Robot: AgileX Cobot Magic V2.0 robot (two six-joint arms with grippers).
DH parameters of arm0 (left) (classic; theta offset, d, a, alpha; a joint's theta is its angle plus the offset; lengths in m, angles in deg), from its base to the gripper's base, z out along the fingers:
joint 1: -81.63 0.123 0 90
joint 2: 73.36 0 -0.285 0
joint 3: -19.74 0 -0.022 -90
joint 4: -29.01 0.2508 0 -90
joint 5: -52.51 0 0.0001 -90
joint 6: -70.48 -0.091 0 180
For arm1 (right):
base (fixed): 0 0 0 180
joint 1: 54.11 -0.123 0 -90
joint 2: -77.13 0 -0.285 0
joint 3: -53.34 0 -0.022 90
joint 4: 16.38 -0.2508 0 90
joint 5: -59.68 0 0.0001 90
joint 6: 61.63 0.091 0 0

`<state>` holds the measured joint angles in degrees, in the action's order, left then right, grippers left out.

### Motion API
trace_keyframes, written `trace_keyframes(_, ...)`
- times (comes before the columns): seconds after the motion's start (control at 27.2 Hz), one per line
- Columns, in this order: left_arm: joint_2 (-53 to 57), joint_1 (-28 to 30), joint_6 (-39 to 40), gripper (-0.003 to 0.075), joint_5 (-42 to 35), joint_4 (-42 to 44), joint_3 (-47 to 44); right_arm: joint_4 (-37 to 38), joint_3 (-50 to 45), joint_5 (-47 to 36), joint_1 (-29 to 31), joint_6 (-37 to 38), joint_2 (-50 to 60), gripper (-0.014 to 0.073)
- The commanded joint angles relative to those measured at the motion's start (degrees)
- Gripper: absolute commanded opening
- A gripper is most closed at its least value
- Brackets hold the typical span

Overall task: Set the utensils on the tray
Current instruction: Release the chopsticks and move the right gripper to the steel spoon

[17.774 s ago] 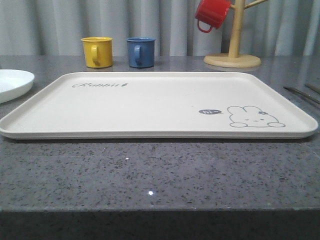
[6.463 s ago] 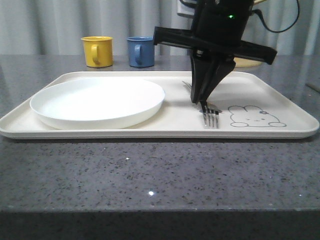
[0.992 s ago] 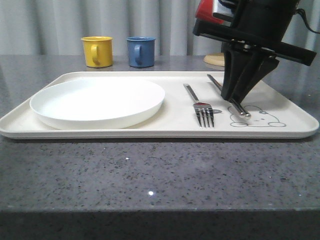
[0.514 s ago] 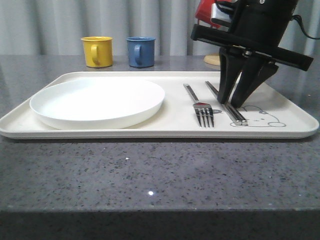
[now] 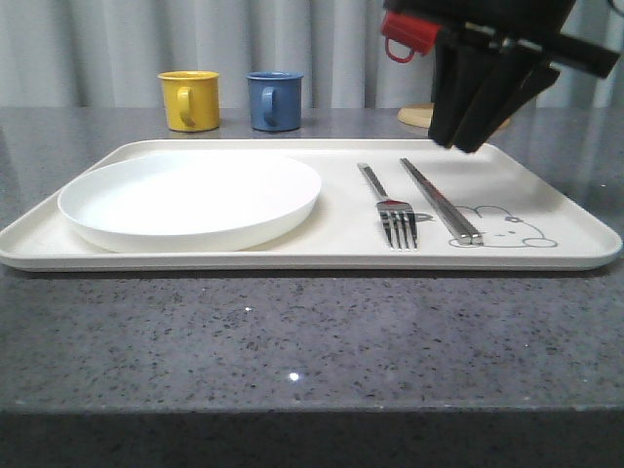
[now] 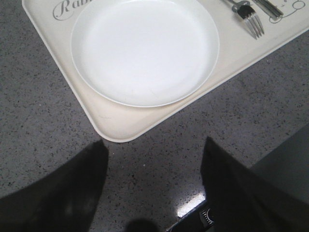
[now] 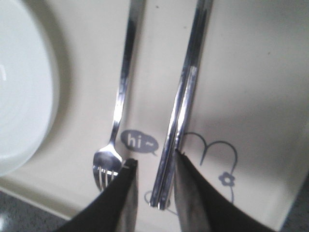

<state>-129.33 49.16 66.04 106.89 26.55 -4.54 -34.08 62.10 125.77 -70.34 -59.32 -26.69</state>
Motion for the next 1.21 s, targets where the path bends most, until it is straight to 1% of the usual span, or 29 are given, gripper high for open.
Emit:
trace_keyframes(0.0, -0.1, -0.4, 0.5, 0.0422, -3.3, -0.7, 1.5, 2.8, 1.7, 1.9, 2.2, -3.6, 6.8, 0.0224)
trace_keyframes(0.15, -0.1, -0.4, 0.5, 0.0422, -3.3, -0.7, 1.5, 6.7, 1.5, 4.2, 6.2, -3.6, 9.2, 0.0224)
trace_keyframes(0.26, -0.1, -0.4, 0.5, 0.0423, -3.3, -0.7, 1.5, 8.5, 1.5, 6.0, 10.3, -3.6, 9.8, 0.0224)
trace_keyframes(0.4, -0.1, -0.4, 0.5, 0.0423, -3.3, -0.7, 1.5, 8.9, 1.5, 7.6, 16.6, -3.9, 9.4, 0.0224)
trace_keyframes(0.62, -0.1, -0.4, 0.5, 0.0423, -3.3, -0.7, 1.5, 9.2, 1.5, 8.3, 23.3, -6.2, 7.9, 0.0224)
trace_keyframes(0.84, -0.1, -0.4, 0.5, 0.0422, -3.3, -0.7, 1.5, 11.5, 1.5, 8.5, 26.3, -6.2, 5.5, 0.0224)
trace_keyframes(1.18, -0.1, -0.4, 0.5, 0.0422, -3.3, -0.7, 1.5, 14.7, 1.5, 9.4, 26.5, -6.2, 1.3, 0.0224)
